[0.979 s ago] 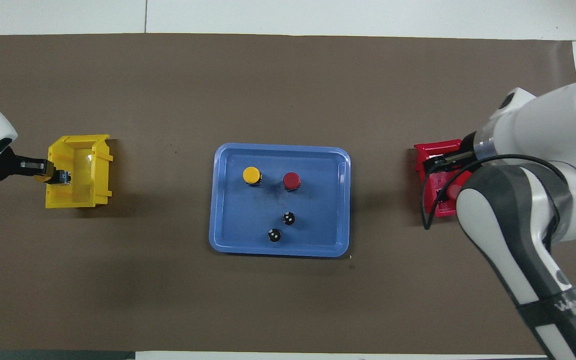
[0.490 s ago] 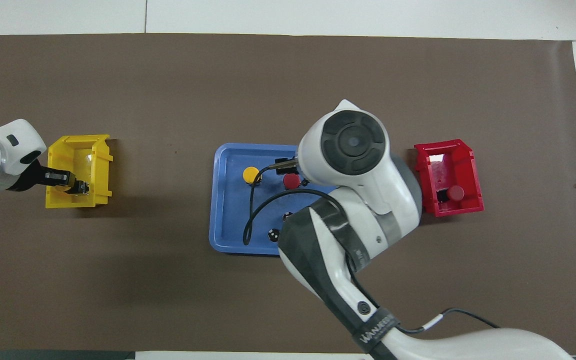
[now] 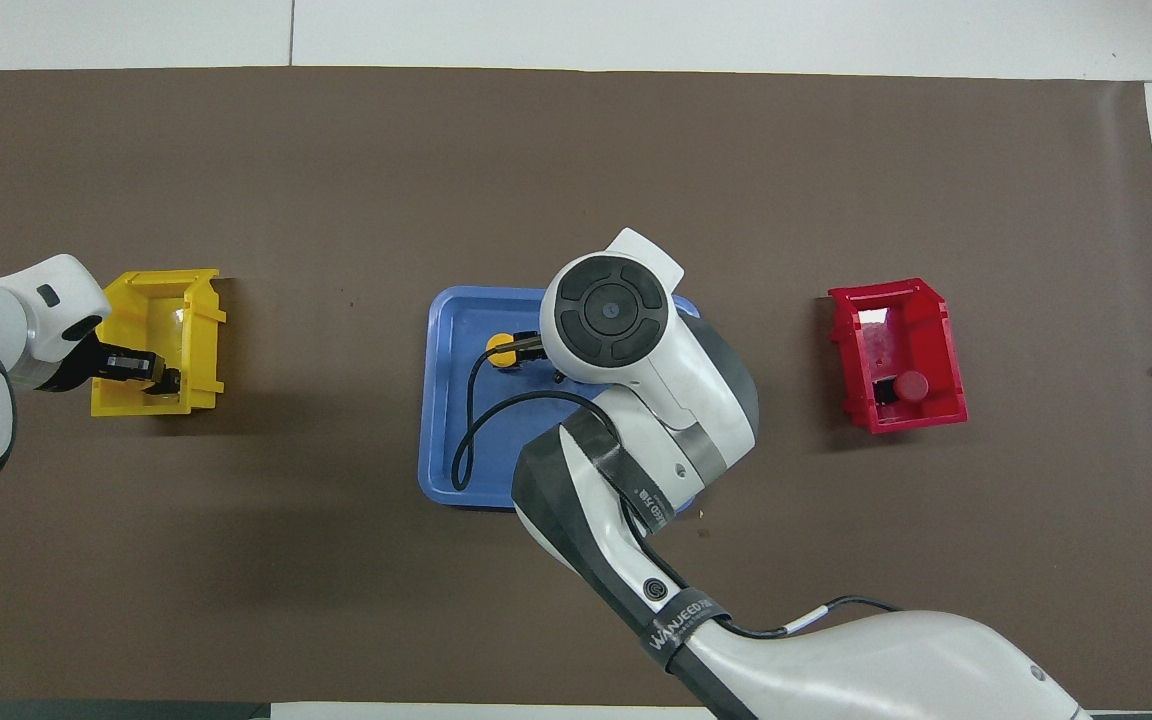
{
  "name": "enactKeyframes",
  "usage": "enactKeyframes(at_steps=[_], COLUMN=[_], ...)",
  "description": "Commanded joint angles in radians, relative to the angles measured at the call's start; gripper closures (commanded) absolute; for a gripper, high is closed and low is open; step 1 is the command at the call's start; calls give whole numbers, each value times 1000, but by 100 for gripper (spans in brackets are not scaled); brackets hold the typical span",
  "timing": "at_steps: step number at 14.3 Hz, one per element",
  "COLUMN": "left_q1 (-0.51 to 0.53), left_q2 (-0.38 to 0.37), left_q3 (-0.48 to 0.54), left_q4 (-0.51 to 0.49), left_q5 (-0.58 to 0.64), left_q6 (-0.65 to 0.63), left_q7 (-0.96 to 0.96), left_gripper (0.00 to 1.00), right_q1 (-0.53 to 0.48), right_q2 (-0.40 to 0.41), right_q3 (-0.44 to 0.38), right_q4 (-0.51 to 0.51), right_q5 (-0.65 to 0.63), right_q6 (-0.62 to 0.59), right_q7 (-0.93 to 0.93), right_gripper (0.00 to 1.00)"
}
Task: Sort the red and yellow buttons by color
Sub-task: 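Grasp the second red button on the tray with the right gripper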
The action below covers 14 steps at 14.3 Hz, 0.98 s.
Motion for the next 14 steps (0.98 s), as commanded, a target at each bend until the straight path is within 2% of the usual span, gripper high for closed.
enactKeyframes(at_steps=[1, 2, 3, 5, 6, 8, 9, 10, 11, 12, 13, 14], left_q1=[-2, 2, 2, 3, 3, 0, -3, -5, -3, 3, 5, 6], left_q2=[-2, -1, 2, 8, 19, 16, 18, 15, 5, -13, -45, -71], left_q3=[5, 5, 5, 5, 7, 7, 7, 7, 7, 7, 8, 8], left_q4=[-31, -29, -25, 1, 20, 64, 101, 145, 194, 252, 308, 384], left_q5=[-12, -12, -12, -12, -12, -12, -12, -12, -12, -12, -12, -12], left_q6=[45, 45, 47, 37, 31, -27, -77, -135, -200, -284, -362, -453], left_q7=[25, 25, 25, 25, 23, 22, 20, 19, 17, 19, 22, 22], left_gripper=[77, 65, 58, 48, 46, 44, 41, 39, 35, 23, 7, 0], right_q1=[22, 22, 22, 23, 22, 22, 22, 22, 22, 20, 13, -13], right_q2=[-7, -7, -7, -7, -7, -9, -10, -12, -13, -12, -13, -17], right_q3=[0, 0, 0, 0, 0, 0, 0, 0, 0, 0, 0, -1], right_q4=[-58, -70, -75, -81, -87, -90, -92, -101, -103, -89, -60, 3], right_q5=[-12, -14, -13, -12, -12, -12, -12, -12, -12, -12, -8, 4], right_q6=[70, 84, 84, 84, 84, 84, 82, 84, 82, 63, 32, -43], right_q7=[26, 30, 30, 30, 28, 28, 28, 28, 27, 27, 27, 22], right_gripper=[27, 28, 29, 31, 34, 51, 58, 61, 71, 80, 80, 80])
